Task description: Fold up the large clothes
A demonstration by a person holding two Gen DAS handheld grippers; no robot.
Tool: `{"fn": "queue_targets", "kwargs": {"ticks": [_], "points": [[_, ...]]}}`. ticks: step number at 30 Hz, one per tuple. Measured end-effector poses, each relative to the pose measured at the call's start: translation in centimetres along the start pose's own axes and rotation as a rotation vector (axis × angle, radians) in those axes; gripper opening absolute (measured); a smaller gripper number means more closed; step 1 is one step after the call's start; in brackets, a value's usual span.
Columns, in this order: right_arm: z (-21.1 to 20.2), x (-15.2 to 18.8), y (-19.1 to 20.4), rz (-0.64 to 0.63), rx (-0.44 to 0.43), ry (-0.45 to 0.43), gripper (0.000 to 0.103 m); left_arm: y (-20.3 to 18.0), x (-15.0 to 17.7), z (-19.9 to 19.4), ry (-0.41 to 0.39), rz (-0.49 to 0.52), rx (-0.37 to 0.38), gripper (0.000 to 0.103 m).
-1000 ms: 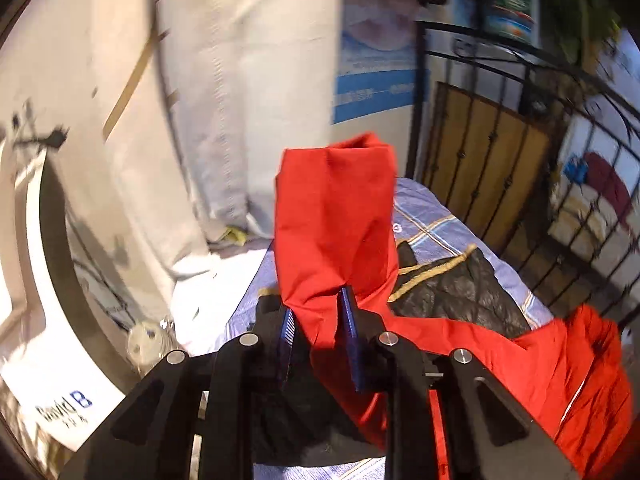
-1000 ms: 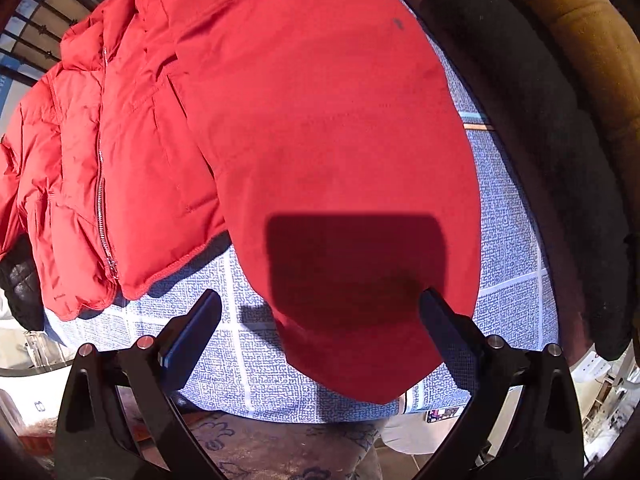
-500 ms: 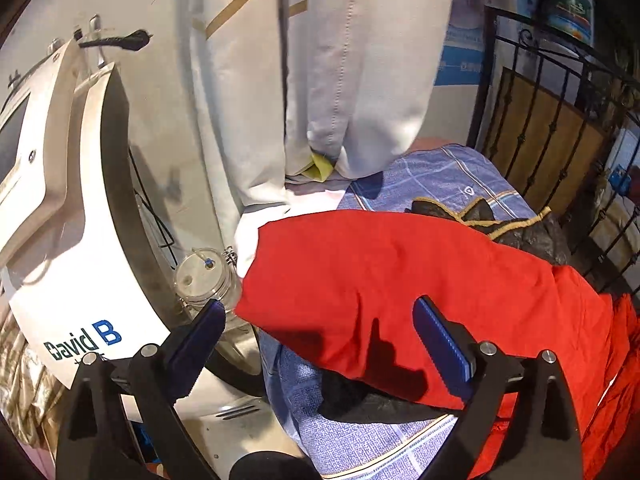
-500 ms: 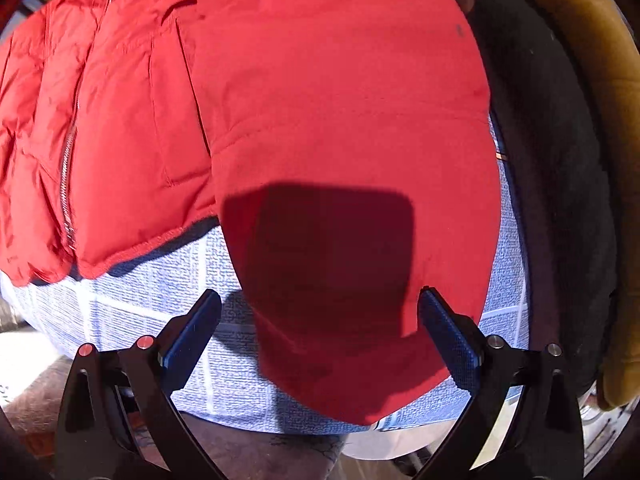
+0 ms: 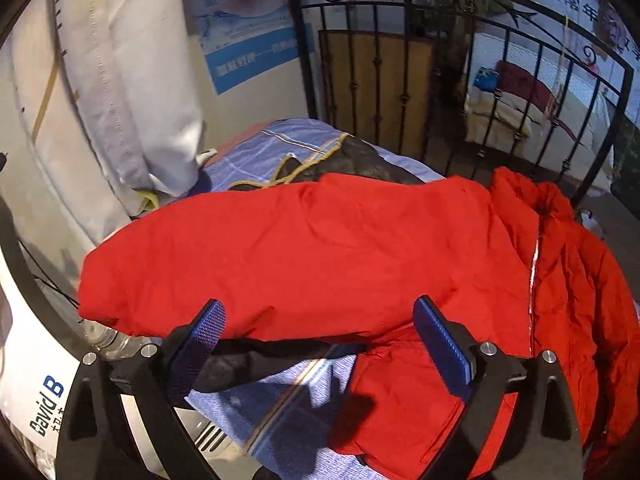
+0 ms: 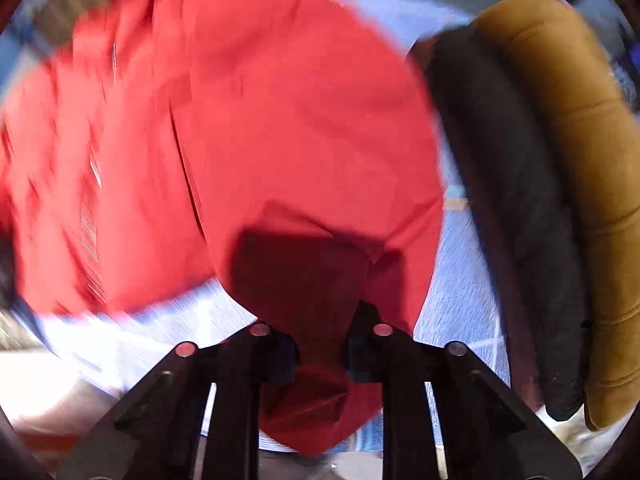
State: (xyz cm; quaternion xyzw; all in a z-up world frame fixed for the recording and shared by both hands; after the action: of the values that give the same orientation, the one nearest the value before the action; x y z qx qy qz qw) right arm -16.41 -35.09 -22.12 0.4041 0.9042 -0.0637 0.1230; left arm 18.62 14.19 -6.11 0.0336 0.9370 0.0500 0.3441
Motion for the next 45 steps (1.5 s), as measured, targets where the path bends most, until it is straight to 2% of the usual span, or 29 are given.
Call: {"fn": "queue_targets", "kwargs": {"ticks": [2,5,9,12,15,17,18,19,20,21,22,26,28,30,31,32,33,35,37,39,40,43,45], "points": [[-3.7,-3.5,-1.6,0.062,-0.030,-0.094,0.016,-1.1,0.6,0.5,0.024,0.017,0.017,0.093],[-10.6,-10.9,-4.4,0.128,-0.071,-0.264,0.016,-1.3,1.3,0.7,0.048,0.013,0.039,0.093],[-15.0,-18.2,-6.0,0.138,-0.082,-0.368,0.016,-0.5,2.0,0.9,0.065,0.009,0.028,0.093],[-15.2,-23.4,-7.9,0.118,-0.029,-0.388,0.016,0.6,2.8,1.3,0.085,0.004,0.019,0.093],[-12.2,-27.2,-9.6,0.153,0.025,-0.364,0.017,1.3,4.2,1.8,0.116,-0.002,0.023,0.093],[-9.1,-28.3,-11.0,0.203,0.060,-0.312,0.027,1.8,5.5,2.2,0.137,-0.004,0.025,0.094],[-7.8,-28.2,-11.7,0.215,0.069,-0.289,0.032,2.0,6.3,2.5,0.154,-0.005,0.029,0.096],[-6.3,-28.2,-11.9,0.223,0.080,-0.260,0.047,2.2,7.1,2.9,0.175,-0.006,0.036,0.097],[-5.1,-28.0,-12.1,0.220,0.094,-0.237,0.055,2.4,8.0,3.3,0.200,-0.011,0.047,0.097],[-4.4,-27.6,-12.2,0.218,0.100,-0.225,0.072,2.5,9.0,3.7,0.224,-0.014,0.058,0.097],[-3.8,-27.2,-12.2,0.215,0.100,-0.218,0.077,2.5,10.0,4.2,0.248,-0.010,0.064,0.097],[-4.3,-26.1,-11.8,0.192,0.104,-0.202,0.077,2.1,12.8,5.4,0.312,0.027,0.070,0.097],[-7.5,-25.8,-11.1,0.163,0.121,-0.289,0.077,1.7,13.4,5.7,0.313,0.051,0.080,0.097],[-12.3,-25.7,-9.5,0.083,0.143,-0.449,0.080,1.0,13.7,6.1,0.318,0.075,0.081,0.097],[-14.3,-25.4,-8.5,0.037,0.152,-0.516,0.092,0.7,13.8,6.3,0.322,0.082,0.086,0.097],[-16.8,-24.7,-6.8,-0.028,0.141,-0.602,0.098,0.3,13.9,6.5,0.325,0.090,0.095,0.097],[-18.2,-24.1,-5.4,-0.075,0.112,-0.654,0.098,-0.1,13.9,6.8,0.326,0.097,0.103,0.097],[-19.2,-21.7,-1.6,-0.189,0.011,-0.693,0.098,-0.5,13.9,7.3,0.328,0.105,0.112,0.097],[-17.2,-19.2,1.6,-0.290,-0.085,-0.607,0.098,-0.6,13.9,7.9,0.328,0.113,0.115,0.097],[-12.5,-15.6,4.9,-0.386,-0.164,-0.441,0.098,-0.5,14.0,8.4,0.330,0.120,0.108,0.097],[-10.3,-14.0,5.6,-0.398,-0.166,-0.383,0.098,-0.3,14.0,8.6,0.334,0.120,0.104,0.097],[-2.5,-9.2,5.8,-0.346,-0.182,-0.167,0.098,0.7,14.1,9.0,0.345,0.104,0.099,0.097],[1.4,-6.8,4.7,-0.283,-0.152,-0.063,0.098,1.7,14.1,8.9,0.333,0.090,0.088,0.097]]}}
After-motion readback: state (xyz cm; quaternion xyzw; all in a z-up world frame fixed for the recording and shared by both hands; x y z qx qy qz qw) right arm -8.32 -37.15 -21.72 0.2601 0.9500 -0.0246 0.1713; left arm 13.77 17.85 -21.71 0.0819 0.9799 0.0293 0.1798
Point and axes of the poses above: each gripper's, at about its wrist camera, not at the fingertips, and z roughly the way its jaws point, y to its left, x to its underside, the point moved 7 cm from there along z, roughly the way its jaws point, and after that the axes turned 3 degrees about -y, right-handed, at the moved point
